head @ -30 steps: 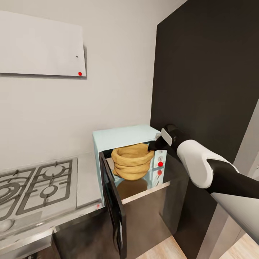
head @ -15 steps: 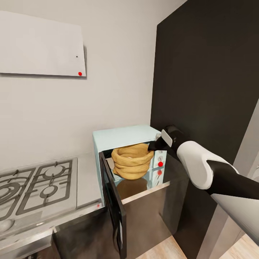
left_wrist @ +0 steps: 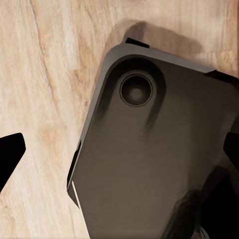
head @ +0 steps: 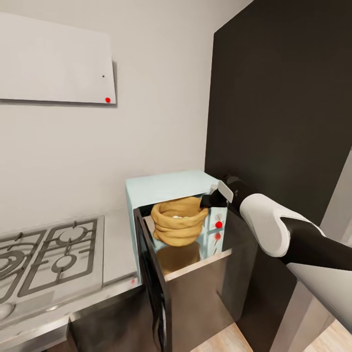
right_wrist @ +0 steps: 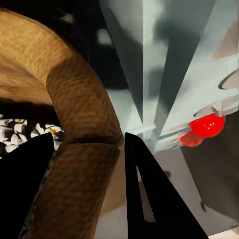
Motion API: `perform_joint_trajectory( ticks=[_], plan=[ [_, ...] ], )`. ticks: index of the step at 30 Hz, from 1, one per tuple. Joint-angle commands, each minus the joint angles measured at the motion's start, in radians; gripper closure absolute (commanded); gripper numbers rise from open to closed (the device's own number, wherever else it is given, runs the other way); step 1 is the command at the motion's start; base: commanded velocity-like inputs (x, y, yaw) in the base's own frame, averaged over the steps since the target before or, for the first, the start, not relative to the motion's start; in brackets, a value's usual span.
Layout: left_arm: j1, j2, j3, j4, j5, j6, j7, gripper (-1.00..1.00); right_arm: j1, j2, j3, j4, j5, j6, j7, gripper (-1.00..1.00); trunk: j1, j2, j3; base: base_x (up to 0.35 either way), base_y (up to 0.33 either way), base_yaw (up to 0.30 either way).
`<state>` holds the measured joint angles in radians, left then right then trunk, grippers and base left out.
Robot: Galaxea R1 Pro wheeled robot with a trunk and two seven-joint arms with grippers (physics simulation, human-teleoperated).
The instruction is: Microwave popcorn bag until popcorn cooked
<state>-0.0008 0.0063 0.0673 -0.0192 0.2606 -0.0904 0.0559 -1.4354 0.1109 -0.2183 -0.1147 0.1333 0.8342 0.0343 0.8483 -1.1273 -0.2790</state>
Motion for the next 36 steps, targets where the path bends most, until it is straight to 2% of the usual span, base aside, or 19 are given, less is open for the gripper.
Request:
perform_joint_trajectory(
  ticks=[1, 9, 14, 17, 25, 36],
  plan=[
    [0.000, 0.000, 0.006, -0.001, 0.000, -0.002, 0.001, -1.00, 0.000, 0.001, -0.007, -0.002, 0.010, 0.004, 0.004, 1.00, 0.000, -0.001, -0.001, 0.193, 0.000, 0.000],
    [0.000, 0.001, 0.006, -0.001, 0.000, -0.002, 0.001, -1.00, 0.000, 0.004, -0.006, -0.001, 0.005, 0.002, 0.004, 1.00, 0.000, -0.001, -0.001, 0.181, 0.000, 0.000],
    [0.000, 0.000, 0.006, -0.001, 0.000, -0.002, 0.001, -1.00, 0.000, 0.007, -0.006, 0.027, 0.003, 0.000, 0.003, 1.00, 0.000, -0.001, -0.001, 0.017, 0.000, 0.000],
    [0.000, 0.000, 0.006, -0.001, 0.000, -0.002, 0.001, -1.00, 0.000, 0.008, -0.006, 0.065, 0.003, -0.031, 0.003, 1.00, 0.000, -0.001, -0.001, 0.000, 0.000, 0.000],
    [0.000, 0.000, 0.006, -0.001, 0.000, -0.002, 0.001, -1.00, 0.000, 0.021, -0.006, 0.072, 0.003, -0.038, 0.005, 1.00, 0.000, -0.001, -0.001, 0.000, 0.003, 0.000],
    [0.000, 0.000, 0.006, -0.001, 0.000, -0.002, 0.001, -1.00, 0.000, 0.015, -0.006, 0.072, 0.008, -0.037, 0.005, 1.00, 0.000, -0.001, -0.001, 0.000, 0.187, 0.000]
  ],
)
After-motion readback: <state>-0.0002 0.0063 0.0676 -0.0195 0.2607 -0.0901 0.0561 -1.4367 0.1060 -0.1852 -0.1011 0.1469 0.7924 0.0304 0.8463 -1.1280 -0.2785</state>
